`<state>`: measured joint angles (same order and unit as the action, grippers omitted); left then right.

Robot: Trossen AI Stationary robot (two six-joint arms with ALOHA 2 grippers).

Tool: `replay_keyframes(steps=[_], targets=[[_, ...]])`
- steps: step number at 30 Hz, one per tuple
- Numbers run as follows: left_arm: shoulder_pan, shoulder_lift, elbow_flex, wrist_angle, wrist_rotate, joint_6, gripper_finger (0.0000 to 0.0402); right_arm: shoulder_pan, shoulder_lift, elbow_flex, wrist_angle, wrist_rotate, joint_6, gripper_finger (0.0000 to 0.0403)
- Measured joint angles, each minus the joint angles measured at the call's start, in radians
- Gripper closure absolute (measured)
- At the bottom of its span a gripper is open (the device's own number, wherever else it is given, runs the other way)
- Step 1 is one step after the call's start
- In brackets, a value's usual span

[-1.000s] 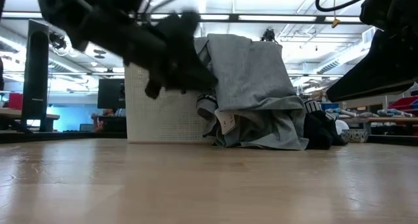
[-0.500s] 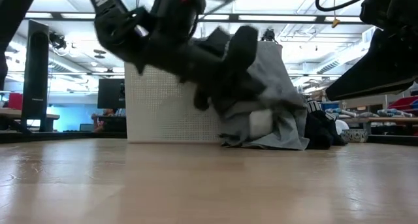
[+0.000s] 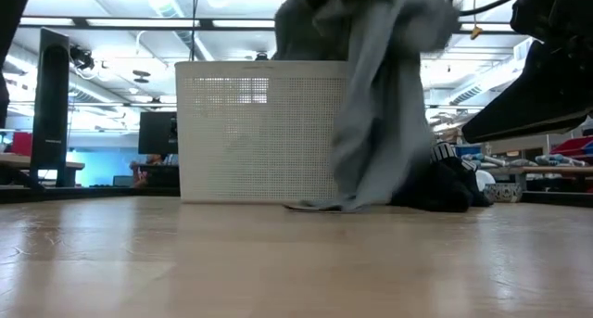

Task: Sort clothes
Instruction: Put the gray sweatshirt into the white laundry bin

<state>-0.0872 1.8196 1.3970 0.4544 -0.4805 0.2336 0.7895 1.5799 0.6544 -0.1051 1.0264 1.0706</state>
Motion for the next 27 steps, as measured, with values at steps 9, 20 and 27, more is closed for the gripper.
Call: replay_keyframes(steps=[9,20,27], targets=[[0.191,-0.048,0.417,-0.474,-0.105,0.228,0.0401,0.000,0.000,0.000,-0.001,-0.003,0.000,0.0275],[0.318,-0.052,0.694,-1.086,-0.196,0.161,0.0401,0.001,0.000,0.000,-0.021,-0.007,0.000,0.0275],[0.378,-0.049,0.605,-1.304,-0.111,-0.040,0.0401,0.001,0.000,0.000,-0.023,-0.009,0.002,0.0275]])
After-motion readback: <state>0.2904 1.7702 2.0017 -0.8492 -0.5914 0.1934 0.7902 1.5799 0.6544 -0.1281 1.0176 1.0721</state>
